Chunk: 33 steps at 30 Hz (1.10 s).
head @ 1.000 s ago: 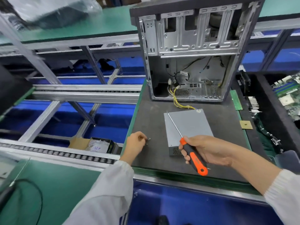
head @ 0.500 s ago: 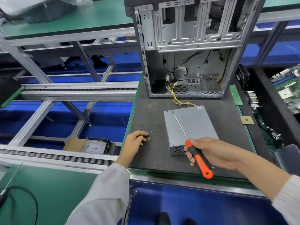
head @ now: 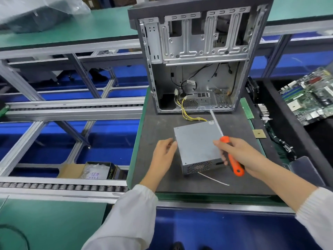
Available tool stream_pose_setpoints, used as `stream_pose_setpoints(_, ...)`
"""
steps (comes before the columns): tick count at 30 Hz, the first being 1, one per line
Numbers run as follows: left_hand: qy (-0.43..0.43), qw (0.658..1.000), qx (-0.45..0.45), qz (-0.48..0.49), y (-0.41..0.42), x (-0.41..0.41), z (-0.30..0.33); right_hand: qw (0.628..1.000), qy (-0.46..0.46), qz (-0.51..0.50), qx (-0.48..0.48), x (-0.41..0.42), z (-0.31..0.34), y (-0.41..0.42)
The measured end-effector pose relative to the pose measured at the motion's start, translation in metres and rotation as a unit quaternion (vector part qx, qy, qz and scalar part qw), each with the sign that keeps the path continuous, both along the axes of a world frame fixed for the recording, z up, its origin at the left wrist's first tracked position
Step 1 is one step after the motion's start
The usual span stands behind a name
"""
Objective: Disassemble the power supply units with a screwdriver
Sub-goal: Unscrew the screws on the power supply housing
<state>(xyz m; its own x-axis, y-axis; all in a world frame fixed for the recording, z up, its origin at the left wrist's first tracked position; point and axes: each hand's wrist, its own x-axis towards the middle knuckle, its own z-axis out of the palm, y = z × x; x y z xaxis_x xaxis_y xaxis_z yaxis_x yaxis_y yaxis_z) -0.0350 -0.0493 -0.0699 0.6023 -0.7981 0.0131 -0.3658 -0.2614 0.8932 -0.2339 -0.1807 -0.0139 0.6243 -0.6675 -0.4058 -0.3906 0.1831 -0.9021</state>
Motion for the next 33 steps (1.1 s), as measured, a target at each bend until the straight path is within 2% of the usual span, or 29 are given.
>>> stream_pose_setpoints(2, 0.092, 0.993, -0.004, -0.068, -0.008, -0.016, 0.007, 0.992, 0.021, -0.072, -0.105, -0.004, -0.005, -0.011)
stream_pose_setpoints(5, 0.176, 0.981, 0.049, -0.065, -0.013, -0.030, 0.005, 0.978, 0.016, -0.151, -0.145, -0.008, -0.014, -0.022)
stream_pose_setpoints(9, 0.240, 0.970, 0.031, -0.041, -0.019, -0.033, 0.000, 0.990, 0.058, -0.102, -0.074, -0.002, -0.026, -0.030)
stream_pose_setpoints(12, 0.276, 0.961, 0.029, -0.012, -0.026, -0.026, -0.003, 0.997, 0.045, -0.068, 0.005, 0.004, -0.025, -0.030)
stream_pose_setpoints(16, 0.270, 0.962, 0.032, -0.019, -0.036, -0.016, -0.003, 0.995, 0.058, -0.084, 0.000, 0.012, -0.020, -0.030)
stream_pose_setpoints(22, 0.247, 0.968, 0.037, -0.028, -0.039, -0.012, -0.001, 0.988, 0.126, -0.050, -0.075, 0.020, -0.013, -0.032)
stream_pose_setpoints(33, 0.220, 0.973, 0.060, -0.031, -0.039, -0.012, 0.012, 0.978, 0.156, -0.017, -0.138, 0.028, -0.011, -0.035)
